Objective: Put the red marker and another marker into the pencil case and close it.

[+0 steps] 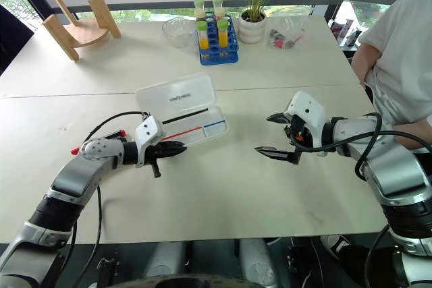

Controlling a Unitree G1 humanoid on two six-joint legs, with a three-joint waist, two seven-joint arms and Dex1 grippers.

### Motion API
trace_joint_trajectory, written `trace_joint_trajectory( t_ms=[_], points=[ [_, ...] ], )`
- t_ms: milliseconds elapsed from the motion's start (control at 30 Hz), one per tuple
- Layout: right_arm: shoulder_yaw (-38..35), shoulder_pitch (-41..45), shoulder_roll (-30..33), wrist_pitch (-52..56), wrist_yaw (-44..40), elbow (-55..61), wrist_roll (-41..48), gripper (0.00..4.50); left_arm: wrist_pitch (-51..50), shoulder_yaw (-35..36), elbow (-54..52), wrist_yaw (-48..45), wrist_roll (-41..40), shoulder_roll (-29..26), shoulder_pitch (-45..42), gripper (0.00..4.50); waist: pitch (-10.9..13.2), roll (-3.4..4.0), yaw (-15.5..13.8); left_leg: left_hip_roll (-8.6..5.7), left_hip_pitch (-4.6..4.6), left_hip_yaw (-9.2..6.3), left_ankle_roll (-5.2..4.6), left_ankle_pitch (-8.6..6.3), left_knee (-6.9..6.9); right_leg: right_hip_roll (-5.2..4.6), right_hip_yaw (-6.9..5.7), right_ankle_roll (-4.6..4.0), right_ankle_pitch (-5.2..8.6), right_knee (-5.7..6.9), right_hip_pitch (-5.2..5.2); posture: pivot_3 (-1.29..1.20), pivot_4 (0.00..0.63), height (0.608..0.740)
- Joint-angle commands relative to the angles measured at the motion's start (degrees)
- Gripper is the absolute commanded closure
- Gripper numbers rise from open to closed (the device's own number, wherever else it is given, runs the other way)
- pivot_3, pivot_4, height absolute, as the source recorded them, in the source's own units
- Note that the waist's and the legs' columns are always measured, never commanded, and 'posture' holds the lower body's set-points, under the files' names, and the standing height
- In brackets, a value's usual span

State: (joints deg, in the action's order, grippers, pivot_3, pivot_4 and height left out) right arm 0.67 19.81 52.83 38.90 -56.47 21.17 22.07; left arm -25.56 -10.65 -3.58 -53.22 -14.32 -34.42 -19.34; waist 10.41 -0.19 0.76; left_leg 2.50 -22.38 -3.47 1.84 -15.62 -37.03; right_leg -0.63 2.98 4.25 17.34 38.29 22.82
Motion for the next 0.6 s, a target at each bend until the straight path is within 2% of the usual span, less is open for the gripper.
trace_joint_trajectory(
  t_ms=[33,300,467,600],
  points=[
    [-2.7,0.0,0.6,-0.1,0.5,1.8,0.9,0.0,0.4,0.0,-0.5,-2.0,-0.2,-1.0,0.7,4.48,0.0,0.0,0.0,0.0,0.0,0.0,0.0,0.0,-0.01,-0.01,0.0,0.0,0.0,0.0,0.0,0.0,0.15,0.74],
    [-4.3,1.1,1.5,-0.9,0.8,-0.2,0.2,0.0,4.5,-3.1,-3.3,-14.2,-2.9,-1.6,-2.1,4.48,0.0,0.0,-0.1,-0.01,-0.01,0.0,0.0,0.0,-0.02,0.0,0.0,0.01,0.0,0.0,0.0,0.0,0.15,0.74],
    [-5.6,-0.1,1.8,-0.6,1.6,0.7,0.6,0.0,11.0,-7.6,-0.5,-21.6,0.6,-2.9,-4.0,4.48,0.0,0.0,-0.1,-0.02,-0.01,0.01,0.0,0.0,-0.01,0.0,0.0,0.0,0.0,0.0,0.01,0.0,0.15,0.74],
    [-6.2,-1.1,1.5,-0.2,2.4,1.8,0.7,0.0,16.0,-9.5,3.0,-23.1,3.7,-3.1,-5.4,4.48,0.0,0.01,0.1,-0.02,0.0,0.01,-0.01,0.0,-0.01,0.02,0.01,0.0,0.0,0.0,0.01,0.0,0.15,0.74]
  ],
)
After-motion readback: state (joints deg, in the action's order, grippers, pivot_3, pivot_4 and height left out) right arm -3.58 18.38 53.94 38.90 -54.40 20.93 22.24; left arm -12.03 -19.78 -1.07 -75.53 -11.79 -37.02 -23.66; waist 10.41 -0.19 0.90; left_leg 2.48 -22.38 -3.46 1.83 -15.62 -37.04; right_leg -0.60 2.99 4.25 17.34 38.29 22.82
